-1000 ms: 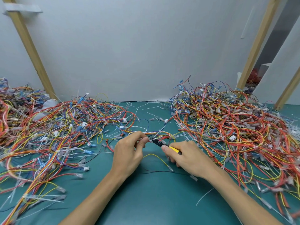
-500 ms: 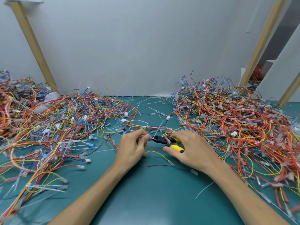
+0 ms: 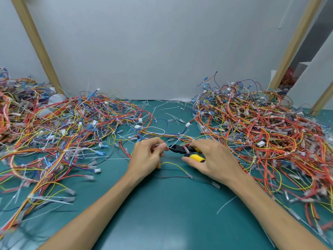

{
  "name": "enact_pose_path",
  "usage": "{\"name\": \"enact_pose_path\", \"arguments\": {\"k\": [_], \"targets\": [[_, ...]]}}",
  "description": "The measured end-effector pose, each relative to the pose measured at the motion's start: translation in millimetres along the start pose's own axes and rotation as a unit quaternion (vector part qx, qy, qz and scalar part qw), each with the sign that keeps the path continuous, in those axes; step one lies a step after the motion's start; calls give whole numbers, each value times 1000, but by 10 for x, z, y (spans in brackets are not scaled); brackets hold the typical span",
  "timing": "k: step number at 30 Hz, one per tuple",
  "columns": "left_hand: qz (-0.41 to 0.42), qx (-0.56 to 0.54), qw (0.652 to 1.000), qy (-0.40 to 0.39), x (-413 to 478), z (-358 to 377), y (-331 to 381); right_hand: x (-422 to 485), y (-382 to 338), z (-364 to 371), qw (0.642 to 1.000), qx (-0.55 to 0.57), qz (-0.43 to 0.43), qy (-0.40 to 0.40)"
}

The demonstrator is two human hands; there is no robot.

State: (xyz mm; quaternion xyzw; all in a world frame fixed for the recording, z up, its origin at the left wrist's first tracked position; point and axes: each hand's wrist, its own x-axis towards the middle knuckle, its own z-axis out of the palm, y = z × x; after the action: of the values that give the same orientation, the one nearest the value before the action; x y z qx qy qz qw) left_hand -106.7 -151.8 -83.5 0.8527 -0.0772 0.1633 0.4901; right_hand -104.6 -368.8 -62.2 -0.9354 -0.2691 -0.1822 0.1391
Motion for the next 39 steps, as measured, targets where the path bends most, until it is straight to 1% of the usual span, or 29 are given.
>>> {"name": "enact_pose_path", "arguments": {"k": [14, 22, 28, 32, 39], "targets": [[8, 16, 1000, -3, -4, 5, 1, -9, 43, 23, 1000, -3, 0, -6], [35, 46, 998, -9, -7, 8, -18, -14, 31, 51, 999, 14, 15, -42], [22, 36, 999, -5, 6, 6, -44, -15, -21, 89, 998, 17, 32, -48], [17, 30, 999, -4, 11, 15, -48, -9, -27, 78, 999, 11, 27, -44], [-3, 20, 1000, -19, -1, 18, -44, -17, 0, 89, 998, 14, 41, -50]]}}
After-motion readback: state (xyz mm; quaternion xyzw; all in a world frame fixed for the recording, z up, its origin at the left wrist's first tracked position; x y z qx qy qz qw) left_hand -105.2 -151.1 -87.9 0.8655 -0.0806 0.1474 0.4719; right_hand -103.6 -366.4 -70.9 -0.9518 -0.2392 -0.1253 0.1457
